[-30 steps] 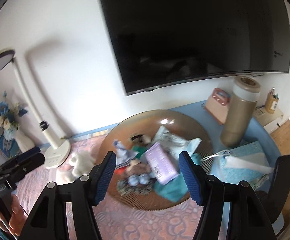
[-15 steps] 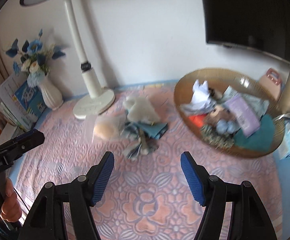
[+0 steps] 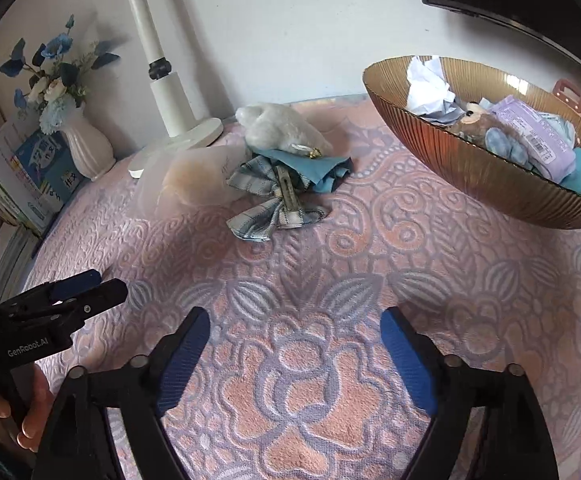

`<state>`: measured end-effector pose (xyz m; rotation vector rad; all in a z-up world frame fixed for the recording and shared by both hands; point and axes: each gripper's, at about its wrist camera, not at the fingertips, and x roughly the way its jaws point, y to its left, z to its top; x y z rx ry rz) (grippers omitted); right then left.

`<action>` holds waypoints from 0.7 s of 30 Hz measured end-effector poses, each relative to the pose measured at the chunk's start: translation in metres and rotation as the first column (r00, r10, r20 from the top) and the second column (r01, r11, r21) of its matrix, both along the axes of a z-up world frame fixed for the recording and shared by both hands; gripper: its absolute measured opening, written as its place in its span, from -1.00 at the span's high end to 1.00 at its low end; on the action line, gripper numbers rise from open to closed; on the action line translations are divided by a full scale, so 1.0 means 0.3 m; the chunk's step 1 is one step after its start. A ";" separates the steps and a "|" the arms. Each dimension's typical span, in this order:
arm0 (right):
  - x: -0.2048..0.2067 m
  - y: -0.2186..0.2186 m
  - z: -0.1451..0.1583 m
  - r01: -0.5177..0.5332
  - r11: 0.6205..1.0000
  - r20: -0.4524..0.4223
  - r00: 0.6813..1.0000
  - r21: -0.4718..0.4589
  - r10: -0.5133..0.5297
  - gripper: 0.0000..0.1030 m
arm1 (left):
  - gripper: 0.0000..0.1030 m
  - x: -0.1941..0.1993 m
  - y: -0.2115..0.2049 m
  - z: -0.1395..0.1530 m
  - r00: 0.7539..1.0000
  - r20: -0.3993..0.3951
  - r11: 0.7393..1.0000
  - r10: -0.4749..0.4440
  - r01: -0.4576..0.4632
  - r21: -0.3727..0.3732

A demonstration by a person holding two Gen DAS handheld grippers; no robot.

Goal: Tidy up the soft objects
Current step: 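Move both tools back over the remaining items on the bed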

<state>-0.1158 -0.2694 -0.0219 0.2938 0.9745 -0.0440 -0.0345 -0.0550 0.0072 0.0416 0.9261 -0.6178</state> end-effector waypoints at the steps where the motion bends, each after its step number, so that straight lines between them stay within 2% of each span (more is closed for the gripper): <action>1: 0.000 0.004 0.000 -0.002 1.000 0.000 1.000 -0.008 0.002 -0.71 | -0.45 -0.001 0.001 -0.002 1.000 0.001 1.000 -0.004 0.004 -0.002; 9: 0.017 0.061 -0.003 -0.029 0.995 -0.027 0.999 -0.091 0.027 -0.76 | -0.50 -0.016 -0.037 -0.011 0.999 0.045 0.997 -0.028 0.025 0.067; 11: 0.019 0.056 -0.005 -0.027 0.996 -0.031 0.999 -0.089 0.025 -0.79 | -0.56 -0.005 -0.027 -0.010 0.999 0.027 0.999 -0.037 0.036 0.035; 17: 0.019 0.044 -0.009 -0.010 0.997 -0.036 0.999 -0.080 0.007 -0.87 | -0.57 0.032 0.041 -0.010 0.998 -0.049 0.992 -0.026 0.020 -0.124; 21: 0.025 0.044 -0.014 -0.009 0.996 -0.041 0.999 -0.087 0.005 -0.88 | -0.57 0.027 0.032 -0.009 0.999 -0.046 0.993 -0.024 0.018 -0.119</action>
